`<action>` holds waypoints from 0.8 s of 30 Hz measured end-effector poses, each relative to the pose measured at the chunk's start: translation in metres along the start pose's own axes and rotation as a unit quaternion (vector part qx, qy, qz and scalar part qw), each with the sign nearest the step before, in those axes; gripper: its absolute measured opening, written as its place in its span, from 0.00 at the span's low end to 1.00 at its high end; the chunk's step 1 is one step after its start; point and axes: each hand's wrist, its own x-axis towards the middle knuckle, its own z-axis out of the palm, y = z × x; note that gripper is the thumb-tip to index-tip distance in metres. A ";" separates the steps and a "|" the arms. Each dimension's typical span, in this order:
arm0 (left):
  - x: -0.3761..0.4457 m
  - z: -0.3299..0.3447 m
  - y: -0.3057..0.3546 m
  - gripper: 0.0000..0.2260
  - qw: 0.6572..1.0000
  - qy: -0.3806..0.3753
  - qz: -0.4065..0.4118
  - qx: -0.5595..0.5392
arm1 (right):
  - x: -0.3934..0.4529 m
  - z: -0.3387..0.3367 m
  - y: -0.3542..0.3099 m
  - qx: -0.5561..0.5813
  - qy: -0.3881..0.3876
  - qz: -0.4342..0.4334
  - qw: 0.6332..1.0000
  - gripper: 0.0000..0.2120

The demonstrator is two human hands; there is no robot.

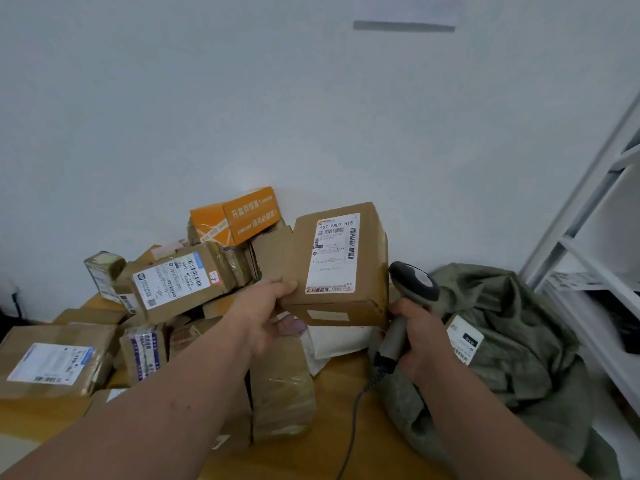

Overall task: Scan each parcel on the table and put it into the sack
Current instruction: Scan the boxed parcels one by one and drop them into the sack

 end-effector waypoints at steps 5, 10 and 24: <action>0.001 -0.016 0.000 0.20 0.993 -0.107 -0.050 -0.023 | -0.008 0.006 0.008 -0.002 0.016 0.004 1.000 0.20; 0.001 -0.025 -0.001 0.32 0.990 -0.131 -0.059 0.013 | -0.013 0.014 0.008 -0.015 0.013 0.020 1.000 0.07; 0.009 -0.020 0.006 0.38 0.996 -0.045 0.064 0.033 | -0.011 0.017 0.000 -0.099 0.020 -0.054 0.993 0.05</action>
